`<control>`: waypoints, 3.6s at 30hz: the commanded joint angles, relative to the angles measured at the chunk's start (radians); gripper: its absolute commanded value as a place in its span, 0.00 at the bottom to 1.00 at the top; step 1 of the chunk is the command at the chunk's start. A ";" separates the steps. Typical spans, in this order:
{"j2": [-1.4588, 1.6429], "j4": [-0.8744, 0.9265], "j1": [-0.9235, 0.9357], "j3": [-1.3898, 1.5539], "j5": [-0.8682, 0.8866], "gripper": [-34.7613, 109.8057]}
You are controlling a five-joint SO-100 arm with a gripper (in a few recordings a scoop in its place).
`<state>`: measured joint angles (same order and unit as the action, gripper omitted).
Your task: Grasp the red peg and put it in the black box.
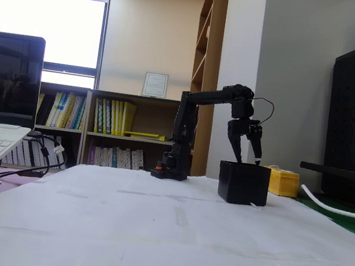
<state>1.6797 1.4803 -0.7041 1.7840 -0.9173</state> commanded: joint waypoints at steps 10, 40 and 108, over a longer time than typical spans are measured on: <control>-0.138 0.031 0.035 0.063 -0.034 0.40; -0.960 -0.071 0.511 -0.762 -0.449 0.24; -1.917 -0.063 0.686 -1.844 -0.581 0.26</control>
<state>-0.1319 1.3315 -0.0077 0.0230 -1.5018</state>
